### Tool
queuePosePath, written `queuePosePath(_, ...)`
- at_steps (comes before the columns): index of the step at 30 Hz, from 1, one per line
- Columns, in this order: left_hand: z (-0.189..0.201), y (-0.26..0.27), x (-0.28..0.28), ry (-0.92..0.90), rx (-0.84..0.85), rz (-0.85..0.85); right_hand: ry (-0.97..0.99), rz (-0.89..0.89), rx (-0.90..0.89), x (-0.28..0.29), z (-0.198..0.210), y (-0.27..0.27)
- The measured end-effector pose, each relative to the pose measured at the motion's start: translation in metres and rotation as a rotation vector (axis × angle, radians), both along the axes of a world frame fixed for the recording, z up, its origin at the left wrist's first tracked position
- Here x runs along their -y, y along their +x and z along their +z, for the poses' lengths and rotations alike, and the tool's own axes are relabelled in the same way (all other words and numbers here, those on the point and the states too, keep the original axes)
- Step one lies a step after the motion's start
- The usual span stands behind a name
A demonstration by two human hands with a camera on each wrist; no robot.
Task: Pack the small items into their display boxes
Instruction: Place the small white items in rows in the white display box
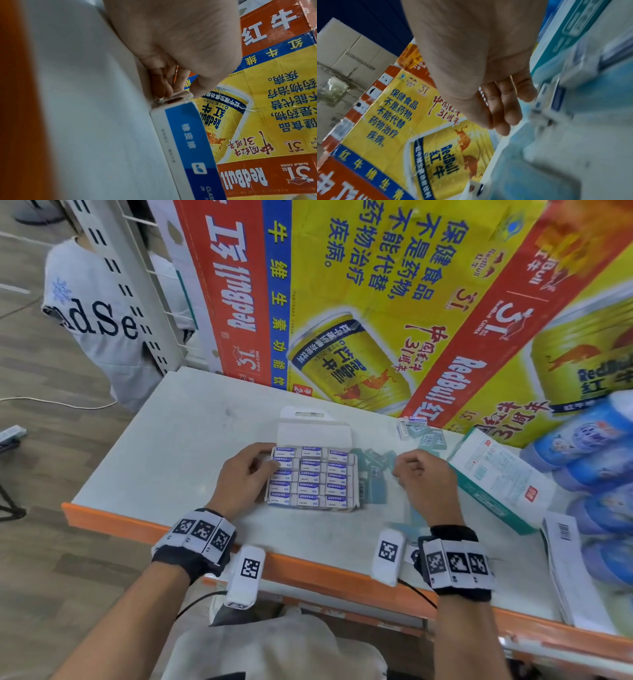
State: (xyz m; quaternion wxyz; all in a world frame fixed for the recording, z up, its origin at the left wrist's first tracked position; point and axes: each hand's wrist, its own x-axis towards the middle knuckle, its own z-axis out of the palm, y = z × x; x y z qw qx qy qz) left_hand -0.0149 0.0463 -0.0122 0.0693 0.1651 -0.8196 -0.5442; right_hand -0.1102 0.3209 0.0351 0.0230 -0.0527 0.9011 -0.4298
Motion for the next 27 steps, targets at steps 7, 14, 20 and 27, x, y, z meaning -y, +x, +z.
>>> queuePosePath(7,-0.003,0.001,0.000,0.092,-0.012,0.033,0.190,-0.097,-0.019,-0.039,-0.003,0.002)
queuePosePath(14,-0.001,0.001,-0.001,0.079,-0.007,0.036,0.324,-0.060,0.036,-0.041,-0.007,0.001)
queuePosePath(20,0.001,0.003,-0.001,0.075,0.014,0.045,0.379,-0.023,0.059,-0.035,-0.009,-0.001)
queuePosePath(27,0.003,0.003,-0.002,0.076,0.026,0.052,0.449,-0.039,0.066,-0.026,-0.015,0.000)
